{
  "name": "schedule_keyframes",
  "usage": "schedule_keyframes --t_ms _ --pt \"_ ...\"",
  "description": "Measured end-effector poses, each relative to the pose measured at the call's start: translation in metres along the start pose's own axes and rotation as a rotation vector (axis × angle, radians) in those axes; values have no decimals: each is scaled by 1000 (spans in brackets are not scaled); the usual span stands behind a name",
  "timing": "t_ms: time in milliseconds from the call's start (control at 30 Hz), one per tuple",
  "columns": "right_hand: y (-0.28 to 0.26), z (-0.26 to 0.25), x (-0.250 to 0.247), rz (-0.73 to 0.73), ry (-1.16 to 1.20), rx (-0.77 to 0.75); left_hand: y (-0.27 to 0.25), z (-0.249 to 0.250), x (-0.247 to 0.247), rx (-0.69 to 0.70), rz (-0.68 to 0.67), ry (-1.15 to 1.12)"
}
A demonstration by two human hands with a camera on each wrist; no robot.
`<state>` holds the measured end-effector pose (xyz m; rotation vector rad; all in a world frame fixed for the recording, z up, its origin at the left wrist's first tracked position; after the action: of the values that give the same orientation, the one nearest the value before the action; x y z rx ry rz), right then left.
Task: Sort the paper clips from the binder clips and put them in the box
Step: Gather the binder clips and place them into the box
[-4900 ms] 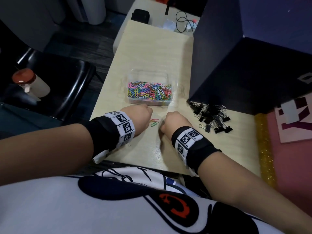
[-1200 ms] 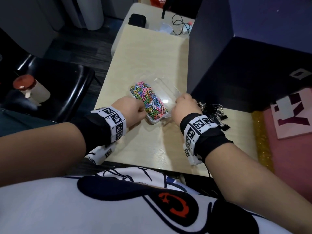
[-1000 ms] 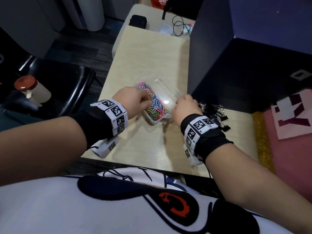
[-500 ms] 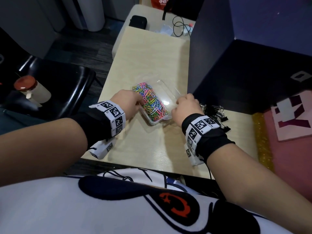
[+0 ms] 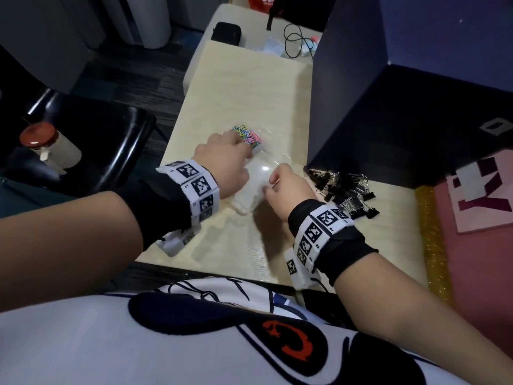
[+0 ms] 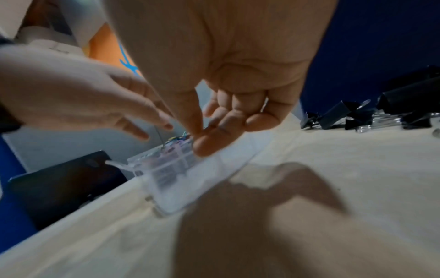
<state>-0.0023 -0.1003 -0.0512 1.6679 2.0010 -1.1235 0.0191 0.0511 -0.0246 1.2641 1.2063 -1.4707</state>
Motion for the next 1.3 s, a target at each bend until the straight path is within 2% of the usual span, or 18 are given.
schedule_keyframes --t_ms 133,267,333,467,600,700,900,967,1033,1100,1167,1300 --pt "8 18 -24 232 -65 41 -16 41 5 190 -100 283" --pt "10 53 -53 515 -202 183 -15 55 13 245 -114 359" --pt "11 71 -59 564 -191 257 -11 54 13 262 -101 386" --pt "18 98 -53 376 -123 411 -8 51 15 281 -156 421" --pt "18 95 -44 304 -155 372 -6 51 15 297 -129 402" --pt "12 80 -32 214 -216 267 -3 43 15 281 -129 375" --pt "-5 49 7 39 -259 -23 5 11 12 150 -98 367" --pt "-11 43 10 13 -260 -132 5 5 13 106 -81 351" --pt "-14 41 5 36 -235 -178 2 7 12 90 -15 310" --pt "-16 42 -4 122 -241 -155 -6 17 14 169 25 278" --pt "-15 48 -14 182 -294 -45 -15 32 22 300 -2 254" --pt "-12 59 -24 112 -347 209 -23 49 44 406 -135 258"
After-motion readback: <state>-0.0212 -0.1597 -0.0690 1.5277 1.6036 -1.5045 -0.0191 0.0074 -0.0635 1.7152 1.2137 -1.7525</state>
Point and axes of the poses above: each hand's wrist, its own y-axis towards the middle knuckle, its own x-axis out of the palm, z = x × y, the point moved 3 cm from there along y, towards the middle knuckle, and after that the axes turned 14 degrees about y, right-handed, at the moved point
